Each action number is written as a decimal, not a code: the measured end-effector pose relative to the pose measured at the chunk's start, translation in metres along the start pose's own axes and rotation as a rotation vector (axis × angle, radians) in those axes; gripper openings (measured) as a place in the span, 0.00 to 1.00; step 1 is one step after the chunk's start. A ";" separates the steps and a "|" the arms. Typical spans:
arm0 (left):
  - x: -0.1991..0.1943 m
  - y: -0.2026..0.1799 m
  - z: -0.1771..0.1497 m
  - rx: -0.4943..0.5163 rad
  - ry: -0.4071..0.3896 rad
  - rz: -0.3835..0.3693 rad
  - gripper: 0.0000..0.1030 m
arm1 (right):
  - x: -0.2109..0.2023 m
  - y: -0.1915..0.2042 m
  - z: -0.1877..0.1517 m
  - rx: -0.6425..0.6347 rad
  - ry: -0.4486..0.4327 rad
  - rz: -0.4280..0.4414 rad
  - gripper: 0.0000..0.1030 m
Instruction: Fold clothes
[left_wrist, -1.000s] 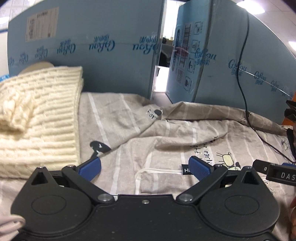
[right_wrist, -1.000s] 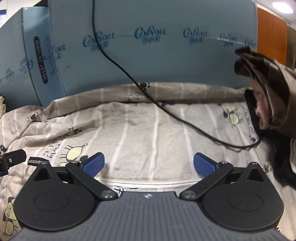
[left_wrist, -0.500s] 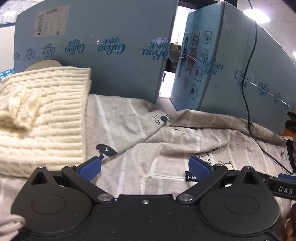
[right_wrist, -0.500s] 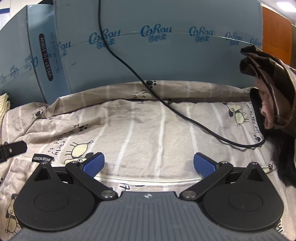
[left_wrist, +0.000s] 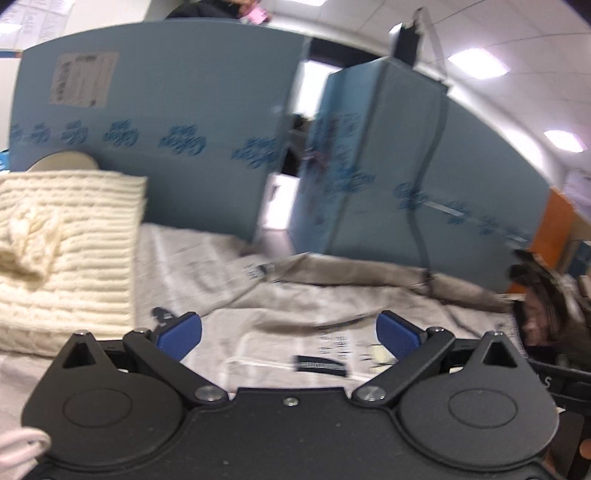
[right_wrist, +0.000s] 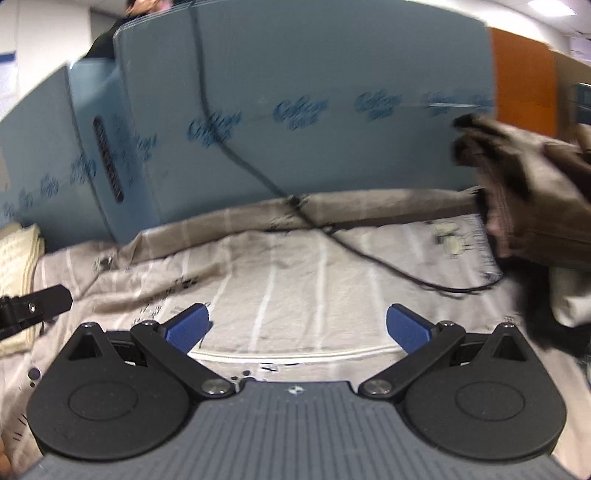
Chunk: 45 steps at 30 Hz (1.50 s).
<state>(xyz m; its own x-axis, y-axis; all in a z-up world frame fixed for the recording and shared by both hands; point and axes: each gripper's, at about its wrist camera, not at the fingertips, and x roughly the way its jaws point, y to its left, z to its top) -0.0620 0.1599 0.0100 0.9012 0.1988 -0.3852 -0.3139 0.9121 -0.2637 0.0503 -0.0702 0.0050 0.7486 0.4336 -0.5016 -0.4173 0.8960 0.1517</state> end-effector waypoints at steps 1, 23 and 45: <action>-0.004 -0.003 0.000 0.006 -0.009 -0.027 1.00 | -0.008 -0.004 0.000 0.016 -0.014 -0.012 1.00; -0.004 -0.126 -0.003 0.119 -0.111 -0.356 1.00 | -0.083 -0.095 -0.008 0.230 -0.246 -0.371 1.00; 0.001 -0.121 -0.029 0.222 -0.172 -0.299 1.00 | -0.073 -0.094 -0.018 0.215 -0.239 -0.412 1.00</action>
<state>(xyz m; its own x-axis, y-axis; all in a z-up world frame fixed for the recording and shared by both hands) -0.0320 0.0389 0.0155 0.9857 -0.0471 -0.1619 0.0248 0.9903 -0.1367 0.0254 -0.1877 0.0127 0.9355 0.0278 -0.3521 0.0334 0.9855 0.1666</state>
